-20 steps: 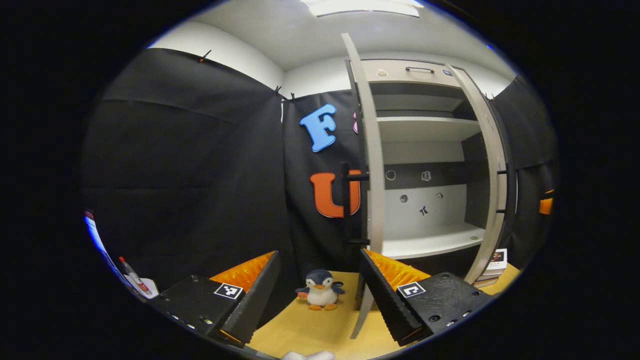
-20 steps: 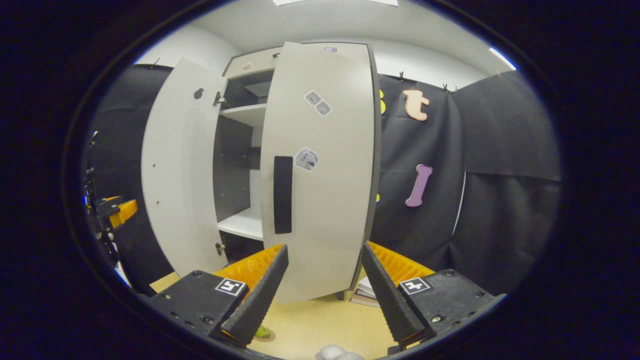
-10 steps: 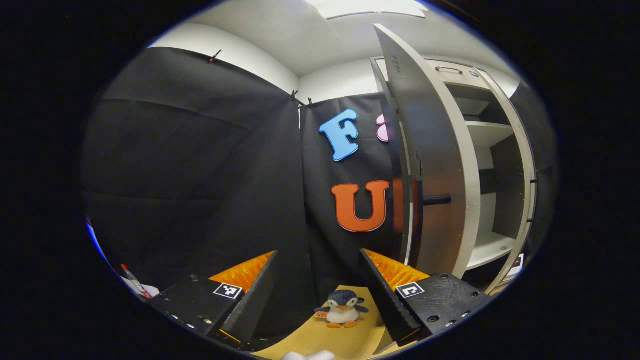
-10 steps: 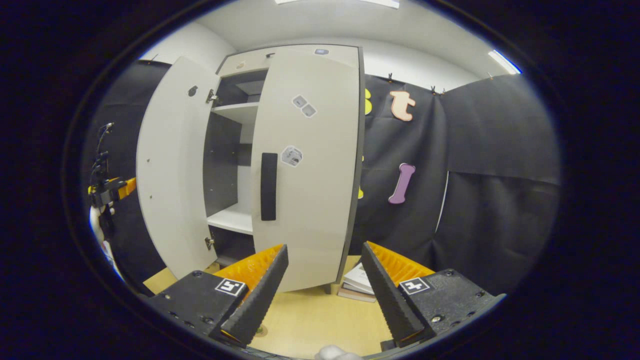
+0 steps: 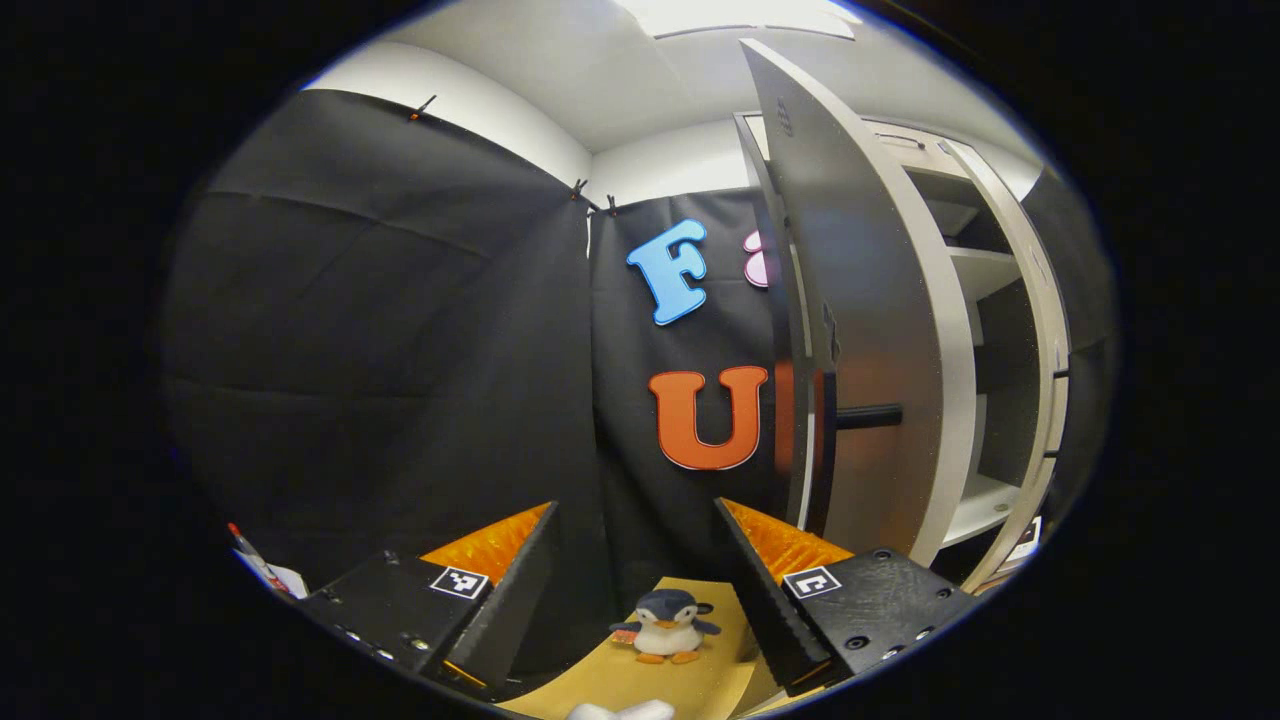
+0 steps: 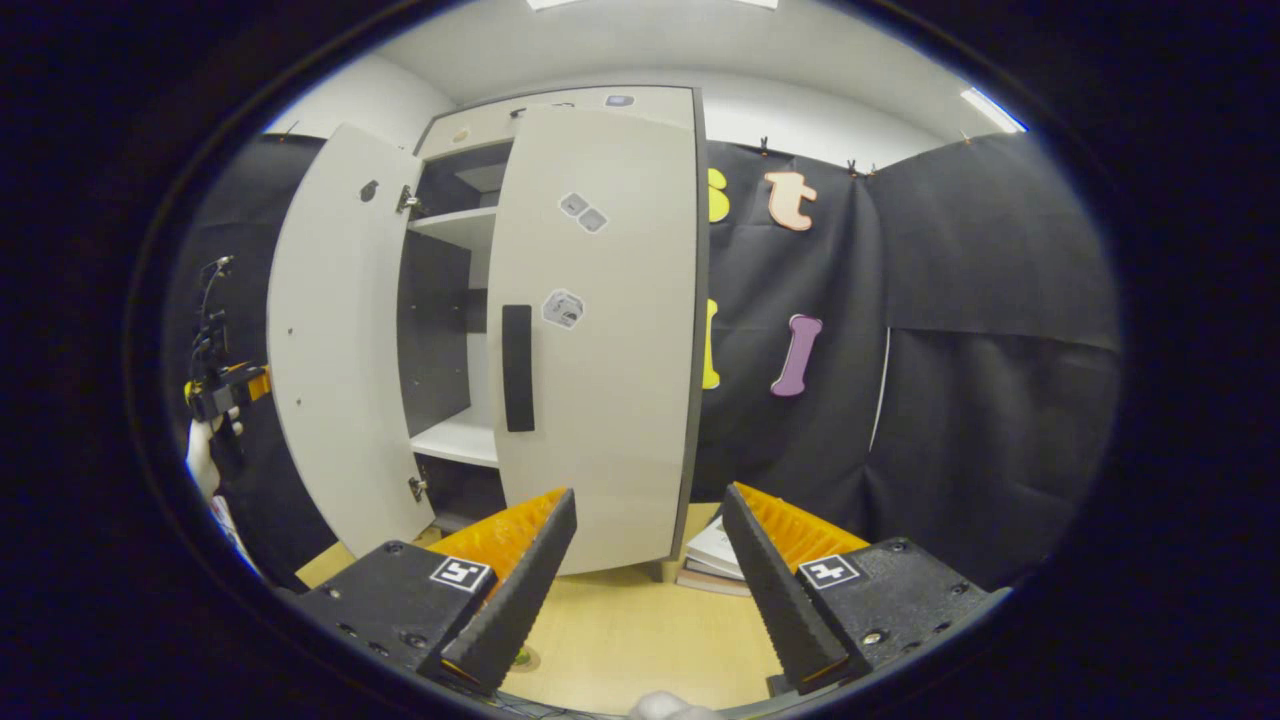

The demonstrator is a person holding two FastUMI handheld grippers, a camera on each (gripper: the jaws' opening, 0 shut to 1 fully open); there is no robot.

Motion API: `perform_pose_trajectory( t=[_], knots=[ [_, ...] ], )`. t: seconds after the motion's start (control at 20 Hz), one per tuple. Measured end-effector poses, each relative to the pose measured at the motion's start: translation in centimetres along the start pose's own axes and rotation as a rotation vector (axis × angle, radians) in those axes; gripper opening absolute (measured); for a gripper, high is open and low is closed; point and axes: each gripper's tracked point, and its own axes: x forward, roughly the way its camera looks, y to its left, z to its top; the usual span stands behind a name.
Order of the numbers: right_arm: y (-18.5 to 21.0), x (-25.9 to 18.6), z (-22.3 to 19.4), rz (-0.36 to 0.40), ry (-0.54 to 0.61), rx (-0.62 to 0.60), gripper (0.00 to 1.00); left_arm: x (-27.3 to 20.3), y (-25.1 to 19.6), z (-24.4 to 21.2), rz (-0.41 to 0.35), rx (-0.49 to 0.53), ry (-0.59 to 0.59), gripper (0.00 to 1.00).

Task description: Grasp the bottle in the cabinet with the left hand and place it on the coaster, then close the right door with the right hand and the left door with the left hand.

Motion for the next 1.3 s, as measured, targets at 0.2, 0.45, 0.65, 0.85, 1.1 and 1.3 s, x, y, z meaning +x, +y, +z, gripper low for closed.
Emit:
perform_pose_trajectory(
  t=[0.2, 0.45, 0.65, 0.85, 1.1, 1.3],
  knots=[
    [-0.2, 0.4, 0.2, 0.010, -0.005, 0.011, 0.95, -0.4, -1.1, 0.4, -0.033, 0.032, -0.010, 0.90],
    [-0.8, 1.1, 0.0, 0.010, 0.001, 0.035, 0.97, -1.5, -6.1, 0.3, -0.118, 0.013, 0.004, 0.90],
    [-2.0, 0.8, -0.3, -0.019, 0.006, 0.038, 0.97, -2.5, -11.4, 0.3, -0.197, -0.002, 0.012, 0.90],
    [-3.2, 0.4, -0.1, -0.052, 0.003, 0.042, 0.98, -2.0, -15.2, -0.4, -0.271, -0.040, 0.042, 0.92],
    [-2.8, 0.6, 0.3, -0.056, -0.003, 0.053, 0.97, -2.2, -14.9, -0.7, -0.269, 0.001, 0.057, 0.96],
    [-1.2, 1.0, 0.4, -0.030, -0.011, 0.042, 0.97, -2.7, -14.8, -0.5, -0.276, 0.031, 0.066, 0.96]
  ],
)
